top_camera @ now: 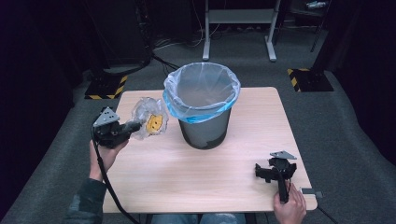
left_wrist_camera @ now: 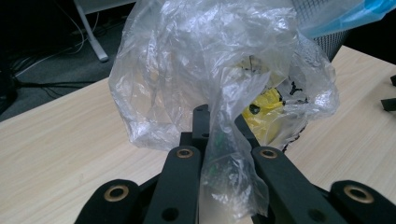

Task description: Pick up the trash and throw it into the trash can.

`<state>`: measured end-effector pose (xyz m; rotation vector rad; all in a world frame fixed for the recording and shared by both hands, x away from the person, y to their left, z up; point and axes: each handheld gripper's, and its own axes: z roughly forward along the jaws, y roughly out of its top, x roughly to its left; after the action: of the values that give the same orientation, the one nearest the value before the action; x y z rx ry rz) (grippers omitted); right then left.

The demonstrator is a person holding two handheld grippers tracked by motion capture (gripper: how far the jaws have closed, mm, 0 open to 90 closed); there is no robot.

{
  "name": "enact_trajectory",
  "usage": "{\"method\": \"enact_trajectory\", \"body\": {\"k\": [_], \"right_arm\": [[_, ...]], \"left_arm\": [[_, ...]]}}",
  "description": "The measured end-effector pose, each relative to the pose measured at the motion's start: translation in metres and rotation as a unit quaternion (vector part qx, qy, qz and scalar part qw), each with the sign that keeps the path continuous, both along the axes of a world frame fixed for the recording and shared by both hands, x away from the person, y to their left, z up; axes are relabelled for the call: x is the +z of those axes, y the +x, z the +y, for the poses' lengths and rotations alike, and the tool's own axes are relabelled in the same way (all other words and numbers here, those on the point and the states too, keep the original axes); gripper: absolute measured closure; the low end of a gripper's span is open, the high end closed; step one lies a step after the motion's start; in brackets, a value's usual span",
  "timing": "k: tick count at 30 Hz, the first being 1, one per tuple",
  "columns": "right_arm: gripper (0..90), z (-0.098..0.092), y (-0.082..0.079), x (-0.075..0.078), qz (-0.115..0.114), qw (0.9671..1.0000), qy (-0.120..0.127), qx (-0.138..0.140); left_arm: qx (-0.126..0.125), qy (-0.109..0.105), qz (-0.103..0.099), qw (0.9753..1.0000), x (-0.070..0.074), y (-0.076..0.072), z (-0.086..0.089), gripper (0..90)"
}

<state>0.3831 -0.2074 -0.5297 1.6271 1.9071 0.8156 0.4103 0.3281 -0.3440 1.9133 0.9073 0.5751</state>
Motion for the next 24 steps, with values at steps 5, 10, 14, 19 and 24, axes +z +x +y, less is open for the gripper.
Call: {"method": "enact_trajectory", "body": {"k": [5, 10, 14, 19, 24], "right_arm": [[0.0, 0.000, 0.000, 0.000, 0.000, 1.0000, 0.000, 0.000], [0.0, 0.000, 0.000, 0.000, 0.000, 1.0000, 0.000, 0.000], [0.0, 0.000, 0.000, 0.000, 0.000, 1.0000, 0.000, 0.000], [0.0, 0.000, 0.000, 0.000, 0.000, 1.0000, 0.000, 0.000], [0.0, 0.000, 0.000, 0.000, 0.000, 1.0000, 0.000, 0.000]], "left_arm": [[0.003, 0.004, -0.001, 1.0000, 0.006, 0.004, 0.000, 85.4], [0.003, 0.005, -0.004, 1.0000, 0.013, 0.006, 0.001, 85.4], [0.005, 0.001, -0.011, 0.9999, 0.020, 0.008, 0.001, 85.5], [0.006, 0.004, -0.015, 0.9999, 0.029, 0.012, 0.001, 85.6], [0.006, 0.003, -0.022, 0.9997, 0.038, 0.014, 0.000, 85.6]]}}
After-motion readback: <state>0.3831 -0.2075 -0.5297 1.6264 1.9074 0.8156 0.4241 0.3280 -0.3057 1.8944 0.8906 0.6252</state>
